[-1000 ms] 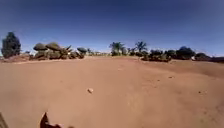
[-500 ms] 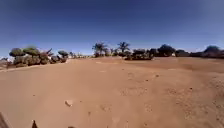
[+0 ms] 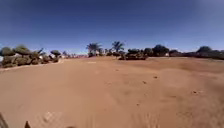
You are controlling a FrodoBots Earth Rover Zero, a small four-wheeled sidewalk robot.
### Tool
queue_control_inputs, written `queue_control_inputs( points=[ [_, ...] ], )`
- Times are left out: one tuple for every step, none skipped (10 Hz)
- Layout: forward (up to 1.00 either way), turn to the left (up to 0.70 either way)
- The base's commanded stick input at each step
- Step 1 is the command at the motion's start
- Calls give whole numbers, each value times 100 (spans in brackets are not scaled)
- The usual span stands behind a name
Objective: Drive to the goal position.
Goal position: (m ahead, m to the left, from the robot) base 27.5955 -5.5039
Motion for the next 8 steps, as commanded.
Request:
queue_control_inputs(
  points=[
    [70,0],
    [70,0],
    [70,0],
    [70,0],
    [70,11],
    [70,27],
    [70,35],
    [70,35]
  ],
)
